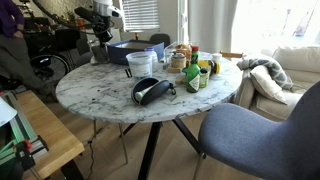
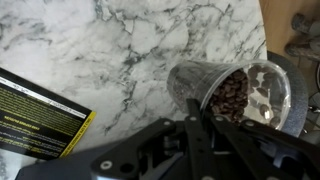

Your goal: Put the cup inside the box

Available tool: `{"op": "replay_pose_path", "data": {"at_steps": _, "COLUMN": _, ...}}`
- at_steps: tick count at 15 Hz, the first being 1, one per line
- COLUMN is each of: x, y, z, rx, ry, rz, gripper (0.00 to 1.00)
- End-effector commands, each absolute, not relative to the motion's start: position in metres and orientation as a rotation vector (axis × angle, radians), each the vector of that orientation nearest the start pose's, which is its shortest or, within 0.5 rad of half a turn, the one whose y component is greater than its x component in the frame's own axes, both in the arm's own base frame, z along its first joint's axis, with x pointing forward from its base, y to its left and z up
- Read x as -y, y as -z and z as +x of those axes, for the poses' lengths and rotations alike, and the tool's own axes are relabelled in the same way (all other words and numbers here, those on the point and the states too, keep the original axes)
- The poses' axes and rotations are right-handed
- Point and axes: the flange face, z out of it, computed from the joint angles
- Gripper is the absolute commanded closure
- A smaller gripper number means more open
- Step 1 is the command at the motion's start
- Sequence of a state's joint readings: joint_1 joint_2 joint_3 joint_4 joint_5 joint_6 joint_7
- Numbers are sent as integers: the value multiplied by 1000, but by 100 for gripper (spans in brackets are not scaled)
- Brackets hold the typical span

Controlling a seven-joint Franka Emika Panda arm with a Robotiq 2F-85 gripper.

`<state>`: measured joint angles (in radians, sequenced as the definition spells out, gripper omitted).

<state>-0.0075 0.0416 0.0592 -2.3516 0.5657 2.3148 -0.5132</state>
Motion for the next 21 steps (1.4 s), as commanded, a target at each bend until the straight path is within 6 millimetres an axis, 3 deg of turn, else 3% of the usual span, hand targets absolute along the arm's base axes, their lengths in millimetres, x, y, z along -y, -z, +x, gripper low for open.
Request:
{"op": "replay_pose_path", "data": {"at_steps": 1, "x": -38, "y": -313, "z": 503, "rx": 186, "ry": 53, "rz": -2712, "gripper": 99}}
{"op": "replay_pose_path", "data": {"at_steps": 4, "x": -36, "y": -349, "z": 508, "rx": 65, "ry": 179, "rz": -2685, "gripper": 99}}
{"op": "replay_pose_path", "data": {"at_steps": 8, "x": -39, "y": -417, "z": 504, "rx": -172, "ry": 300, "rz": -2669, "gripper": 99}}
{"op": "replay_pose_path", "data": {"at_steps": 10, "x": -38, "y": -438, "z": 517, "rx": -311, "ry": 356, "rz": -2660, "gripper": 99}}
{"op": "replay_pose_path", "data": {"at_steps": 12, "x": -26, "y": -447, "z": 542, "rx": -467, "ry": 386, "rz": -2642, "gripper": 99}}
{"op": "replay_pose_path", "data": {"at_steps": 16, "x": -25, "y": -433, "z": 600, "rx": -751, "ry": 317, "rz": -2585, "gripper": 99}}
{"op": "replay_pose_path", "data": {"at_steps": 17, "x": -22, "y": -447, "z": 565, "rx": -638, "ry": 348, "rz": -2616, "gripper": 95}}
{"op": "replay_pose_path", "data": {"at_steps": 19, "x": -24, "y": -434, "z": 588, "rx": -706, "ry": 315, "rz": -2597, "gripper": 95}}
{"op": "replay_pose_path", "data": {"at_steps": 21, "x": -24, "y": -427, "z": 597, "rx": -724, "ry": 301, "rz": -2594, "gripper": 95}}
